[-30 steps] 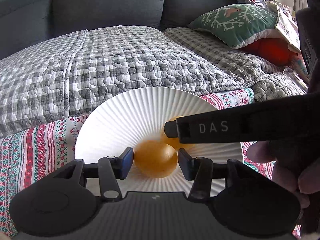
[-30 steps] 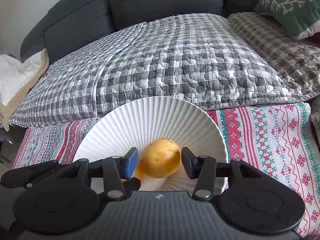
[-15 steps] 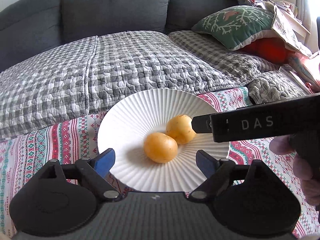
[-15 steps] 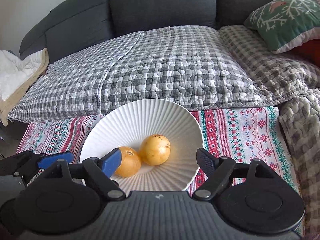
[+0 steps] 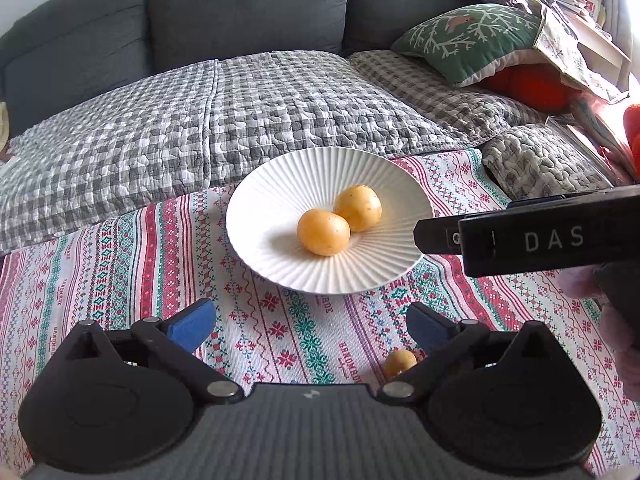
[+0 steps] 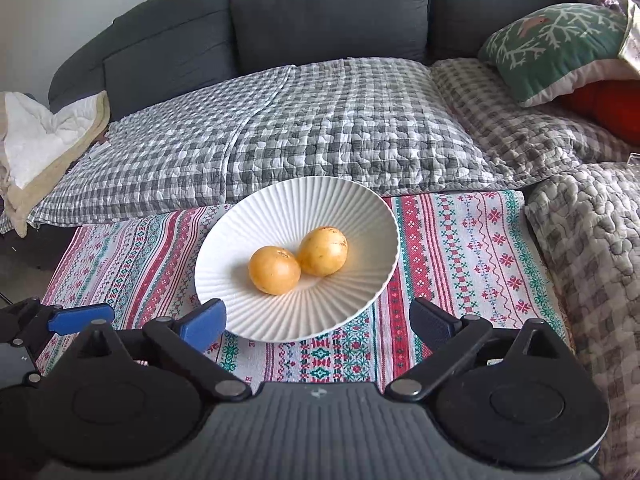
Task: Organize fruits
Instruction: 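Move both open tools back from the plate to the fruit pile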
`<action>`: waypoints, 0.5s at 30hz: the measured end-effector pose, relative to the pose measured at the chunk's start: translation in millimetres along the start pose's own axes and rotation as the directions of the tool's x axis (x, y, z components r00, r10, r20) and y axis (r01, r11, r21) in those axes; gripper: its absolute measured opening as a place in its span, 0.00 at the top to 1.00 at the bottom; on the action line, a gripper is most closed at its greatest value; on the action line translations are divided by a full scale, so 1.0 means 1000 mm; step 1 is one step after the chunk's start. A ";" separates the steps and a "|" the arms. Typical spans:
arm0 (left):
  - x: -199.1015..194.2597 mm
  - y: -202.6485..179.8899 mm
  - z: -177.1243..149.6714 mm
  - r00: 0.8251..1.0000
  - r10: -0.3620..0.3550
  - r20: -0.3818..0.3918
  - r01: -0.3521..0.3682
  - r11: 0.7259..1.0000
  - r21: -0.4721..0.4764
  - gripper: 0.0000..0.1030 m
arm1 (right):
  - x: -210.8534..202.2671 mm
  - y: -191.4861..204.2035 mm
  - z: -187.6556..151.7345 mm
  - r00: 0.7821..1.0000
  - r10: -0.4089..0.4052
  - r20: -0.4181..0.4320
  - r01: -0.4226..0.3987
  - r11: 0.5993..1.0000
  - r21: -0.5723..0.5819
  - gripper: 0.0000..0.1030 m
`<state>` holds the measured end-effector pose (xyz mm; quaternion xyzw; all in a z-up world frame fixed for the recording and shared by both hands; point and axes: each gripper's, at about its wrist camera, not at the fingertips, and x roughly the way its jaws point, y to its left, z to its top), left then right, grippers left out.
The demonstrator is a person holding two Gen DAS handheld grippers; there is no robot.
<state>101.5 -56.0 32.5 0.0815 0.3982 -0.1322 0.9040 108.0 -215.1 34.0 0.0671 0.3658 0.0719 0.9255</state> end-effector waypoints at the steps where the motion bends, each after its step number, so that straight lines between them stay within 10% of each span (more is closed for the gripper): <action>1: -0.002 0.000 -0.003 1.000 0.004 -0.009 -0.005 1.000 -0.005 0.09 | -0.002 0.001 -0.003 1.000 -0.003 -0.002 0.003 1.000 0.000 0.04; 15: -0.028 0.003 -0.051 0.996 0.041 -0.084 -0.045 0.998 -0.048 0.09 | -0.014 0.014 -0.051 0.997 -0.020 -0.074 0.018 1.000 -0.025 0.01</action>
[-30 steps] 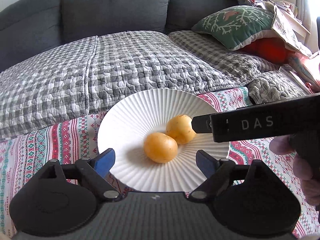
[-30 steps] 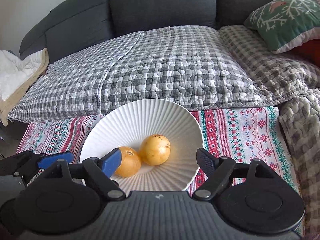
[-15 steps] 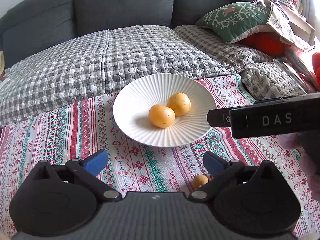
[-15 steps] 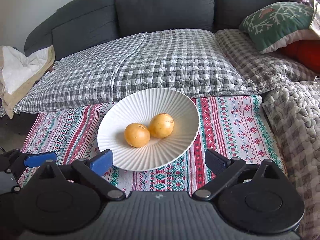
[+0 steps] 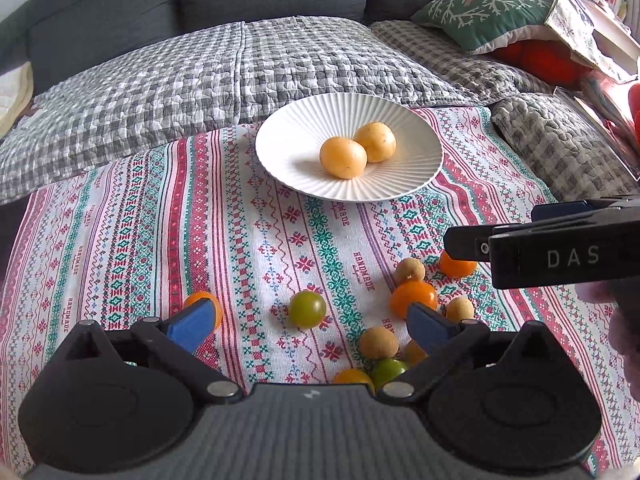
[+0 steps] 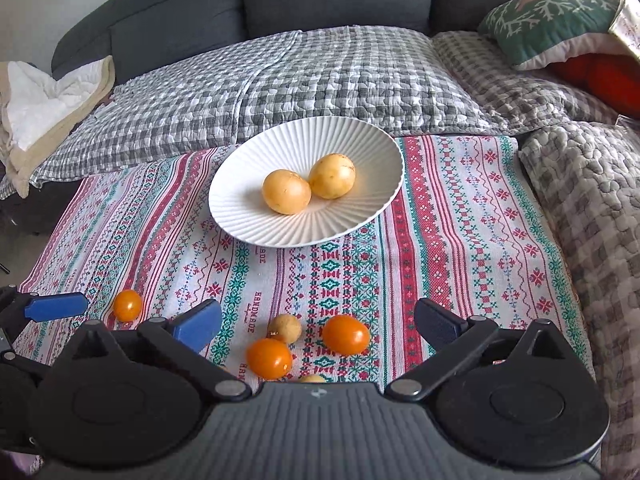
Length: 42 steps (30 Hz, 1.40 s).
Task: Organize fruits
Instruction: 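Move both open tools back from the plate to the fruit pile, then grasp a mandarin with the left tool while the right tool grasps another mandarin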
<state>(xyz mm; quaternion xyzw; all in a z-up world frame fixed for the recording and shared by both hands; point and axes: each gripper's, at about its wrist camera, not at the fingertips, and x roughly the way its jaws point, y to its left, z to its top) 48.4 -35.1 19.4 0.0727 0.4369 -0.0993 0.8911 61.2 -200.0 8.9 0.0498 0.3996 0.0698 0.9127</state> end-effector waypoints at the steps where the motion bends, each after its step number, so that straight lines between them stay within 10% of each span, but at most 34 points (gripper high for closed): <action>1: 0.000 0.001 -0.003 1.000 0.001 -0.004 -0.001 1.000 -0.004 0.09 | 0.000 0.001 -0.002 1.000 -0.001 -0.004 0.001 1.000 0.000 0.01; 18: -0.010 0.045 -0.045 0.999 -0.047 -0.016 0.046 0.998 -0.044 0.09 | 0.012 0.007 -0.043 0.994 0.014 -0.108 -0.026 0.994 -0.104 0.01; 26: -0.011 0.037 -0.059 0.987 -0.153 -0.057 0.158 0.984 0.078 0.10 | 0.011 0.022 -0.051 0.981 0.105 -0.164 -0.129 0.982 -0.139 0.01; 42: 0.001 0.021 -0.075 0.954 -0.280 -0.103 0.294 0.942 0.164 0.65 | 0.019 0.029 -0.057 0.955 0.185 -0.234 -0.205 0.977 -0.064 0.03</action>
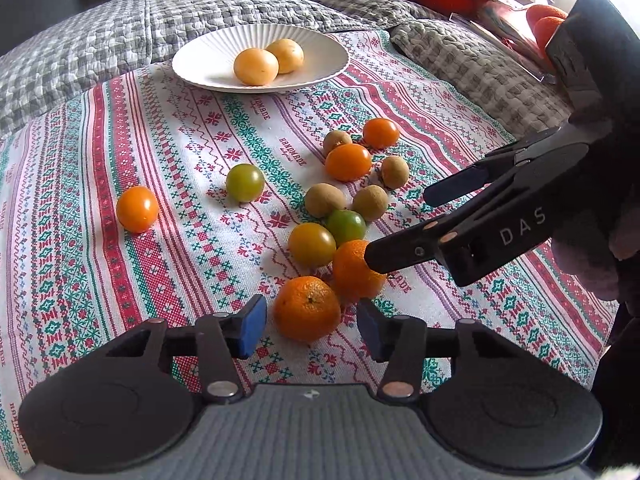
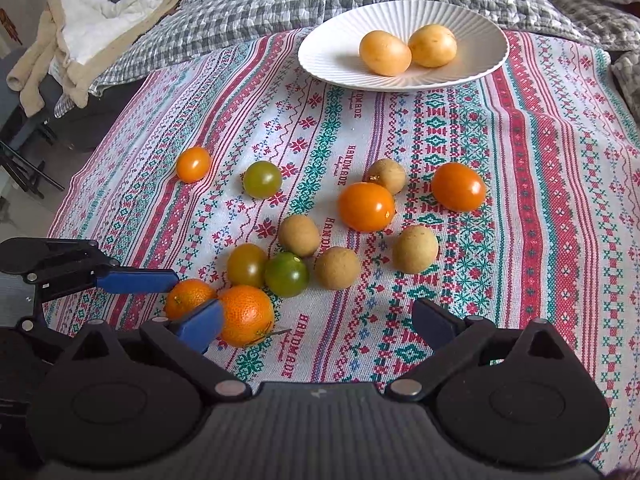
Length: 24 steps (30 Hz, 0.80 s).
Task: Organize fruits
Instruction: 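Grasp a mandarin with the left tool while the right tool grasps another mandarin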
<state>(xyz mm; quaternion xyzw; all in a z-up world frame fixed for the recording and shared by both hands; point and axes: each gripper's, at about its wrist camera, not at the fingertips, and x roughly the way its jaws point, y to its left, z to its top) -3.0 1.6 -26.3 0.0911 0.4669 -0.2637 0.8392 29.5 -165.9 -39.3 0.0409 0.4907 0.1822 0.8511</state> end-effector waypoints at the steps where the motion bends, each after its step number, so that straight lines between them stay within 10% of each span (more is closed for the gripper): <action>1: 0.001 0.000 0.000 1.000 -0.001 0.001 0.001 1.000 -0.004 0.68 | 0.000 0.000 0.000 1.000 0.001 -0.001 -0.001 1.000 0.000 0.03; 15: -0.006 0.008 0.000 0.999 0.032 -0.013 -0.032 0.999 -0.015 0.77 | 0.011 0.013 0.001 0.997 0.072 -0.024 -0.072 0.997 0.013 0.20; 24: -0.008 0.012 -0.001 0.999 0.050 -0.013 -0.050 0.998 -0.033 0.77 | 0.018 0.031 0.002 0.994 0.101 -0.038 -0.103 0.994 -0.046 0.61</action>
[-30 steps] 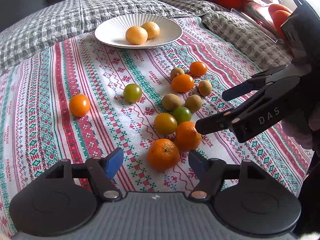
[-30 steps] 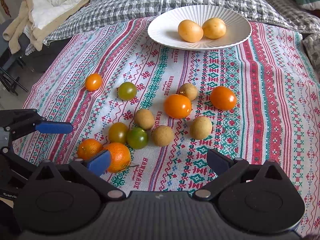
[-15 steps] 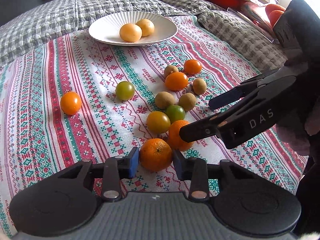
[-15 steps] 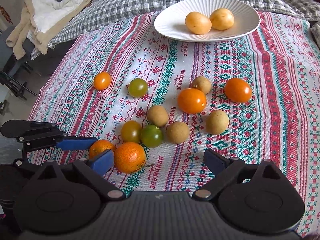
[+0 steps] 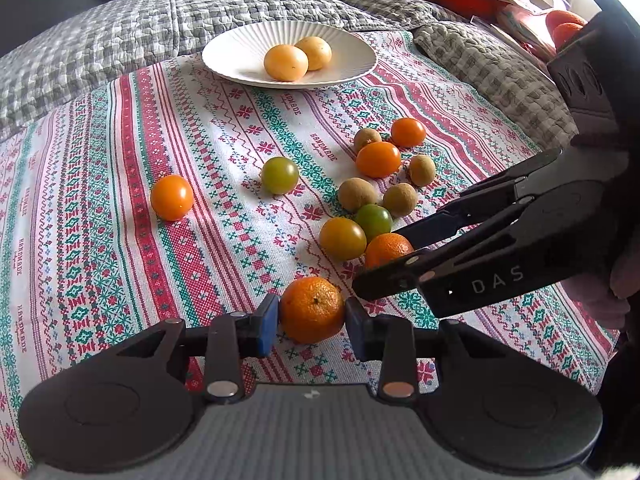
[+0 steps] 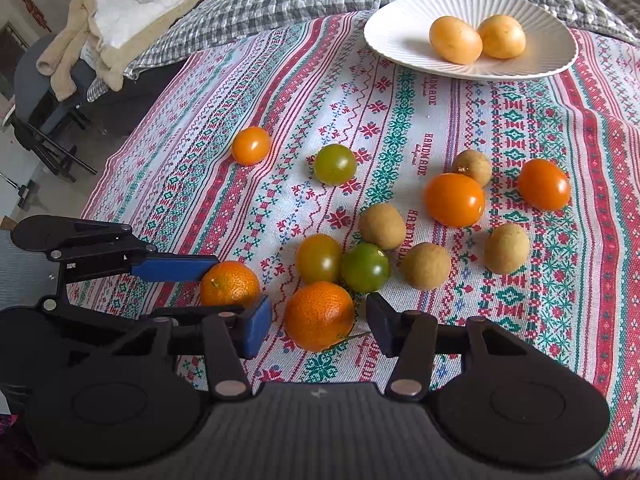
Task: Organize fruits
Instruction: 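Grasp a mandarin with the left tool while the right tool grasps another mandarin, then put the mandarin in the plate with the left tool while the right adds its mandarin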
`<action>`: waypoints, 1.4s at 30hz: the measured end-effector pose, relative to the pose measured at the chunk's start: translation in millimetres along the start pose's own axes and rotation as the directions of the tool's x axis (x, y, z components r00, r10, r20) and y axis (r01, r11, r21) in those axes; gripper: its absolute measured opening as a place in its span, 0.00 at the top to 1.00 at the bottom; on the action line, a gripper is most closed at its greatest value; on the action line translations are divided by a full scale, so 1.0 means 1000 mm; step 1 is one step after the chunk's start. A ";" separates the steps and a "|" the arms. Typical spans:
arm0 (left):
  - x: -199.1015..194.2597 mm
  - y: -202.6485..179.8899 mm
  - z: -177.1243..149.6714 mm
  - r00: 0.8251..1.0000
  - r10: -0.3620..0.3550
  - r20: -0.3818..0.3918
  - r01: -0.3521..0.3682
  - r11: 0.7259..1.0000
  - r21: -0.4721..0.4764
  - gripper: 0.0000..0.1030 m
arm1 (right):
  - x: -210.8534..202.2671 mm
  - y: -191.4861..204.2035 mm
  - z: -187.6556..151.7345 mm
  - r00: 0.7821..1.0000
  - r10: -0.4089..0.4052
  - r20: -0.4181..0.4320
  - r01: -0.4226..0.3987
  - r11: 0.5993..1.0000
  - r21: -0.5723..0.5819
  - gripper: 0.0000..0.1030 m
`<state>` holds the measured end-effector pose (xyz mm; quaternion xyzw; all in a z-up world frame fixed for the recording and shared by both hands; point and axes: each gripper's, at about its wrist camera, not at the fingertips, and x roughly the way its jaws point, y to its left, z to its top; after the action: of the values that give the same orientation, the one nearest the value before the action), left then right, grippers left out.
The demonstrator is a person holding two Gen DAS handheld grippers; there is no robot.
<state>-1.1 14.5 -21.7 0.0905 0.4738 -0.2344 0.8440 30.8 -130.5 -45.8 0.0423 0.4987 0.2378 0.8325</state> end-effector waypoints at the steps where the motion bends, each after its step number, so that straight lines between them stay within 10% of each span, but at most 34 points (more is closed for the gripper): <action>1: 0.000 -0.001 0.000 1.000 0.003 0.001 -0.003 1.000 0.002 0.77 | 0.001 0.001 0.000 1.000 -0.004 -0.001 0.004 1.000 -0.005 0.67; 42: 0.000 -0.013 0.042 0.987 0.072 0.145 -0.057 0.993 -0.108 0.77 | -0.040 -0.044 0.016 0.980 -0.068 0.187 0.045 0.991 0.123 0.68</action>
<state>24.4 -12.6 1.2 0.0442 0.4180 -0.1880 0.8877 44.7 -184.4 -19.0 0.1000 0.4307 0.1789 0.8789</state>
